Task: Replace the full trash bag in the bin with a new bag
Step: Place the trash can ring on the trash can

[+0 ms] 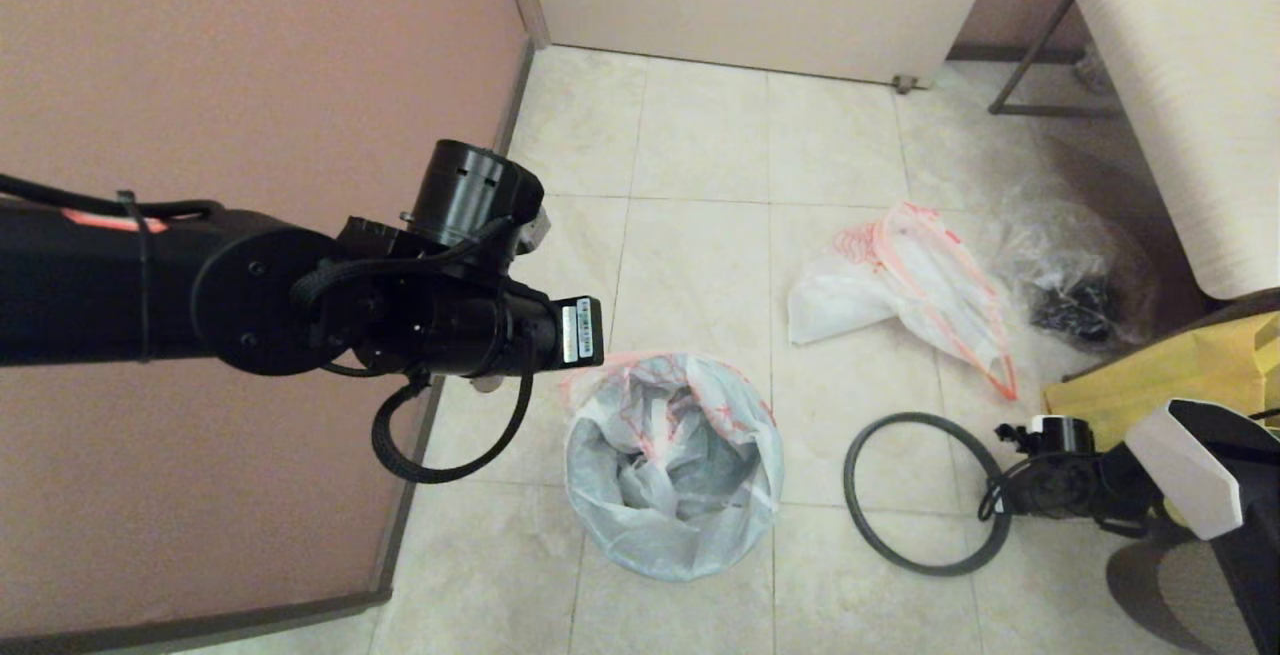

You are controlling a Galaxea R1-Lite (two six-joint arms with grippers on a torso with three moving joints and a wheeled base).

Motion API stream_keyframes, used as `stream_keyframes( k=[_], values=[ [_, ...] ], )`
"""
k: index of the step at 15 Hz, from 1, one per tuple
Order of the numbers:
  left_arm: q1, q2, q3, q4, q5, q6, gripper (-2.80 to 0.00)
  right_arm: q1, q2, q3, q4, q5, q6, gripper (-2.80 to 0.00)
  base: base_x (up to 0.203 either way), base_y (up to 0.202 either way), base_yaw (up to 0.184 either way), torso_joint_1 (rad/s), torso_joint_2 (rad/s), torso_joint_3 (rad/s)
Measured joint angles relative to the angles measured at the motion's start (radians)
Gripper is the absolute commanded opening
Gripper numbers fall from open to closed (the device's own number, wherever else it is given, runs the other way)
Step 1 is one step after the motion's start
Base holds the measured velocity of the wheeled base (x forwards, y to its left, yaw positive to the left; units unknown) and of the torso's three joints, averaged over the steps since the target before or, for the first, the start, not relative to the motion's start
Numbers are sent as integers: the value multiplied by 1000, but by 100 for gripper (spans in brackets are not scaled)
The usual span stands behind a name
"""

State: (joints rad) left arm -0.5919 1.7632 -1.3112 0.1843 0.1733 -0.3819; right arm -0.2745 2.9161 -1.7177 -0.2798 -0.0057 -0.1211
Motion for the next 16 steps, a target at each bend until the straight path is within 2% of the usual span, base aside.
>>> stream_keyframes(
  k=[4, 7, 10, 16],
  values=[
    [-25, -10, 6, -1, 60, 0, -280, 19, -145, 147, -28, -56, 9, -280, 0, 0, 0, 0, 0, 0],
    [-30, -30, 10, 2, 62, 0, -280, 76, -276, 294, -115, -125, 23, -280, 0, 0, 0, 0, 0, 0],
    [-31, -46, 13, 0, 61, 1, -280, 138, -404, 408, -143, -199, 54, -280, 0, 0, 0, 0, 0, 0],
    [-53, -95, 21, 2, 58, 0, -280, 247, -666, 510, -157, -260, 119, -280, 0, 0, 0, 0, 0, 0]
  ],
)
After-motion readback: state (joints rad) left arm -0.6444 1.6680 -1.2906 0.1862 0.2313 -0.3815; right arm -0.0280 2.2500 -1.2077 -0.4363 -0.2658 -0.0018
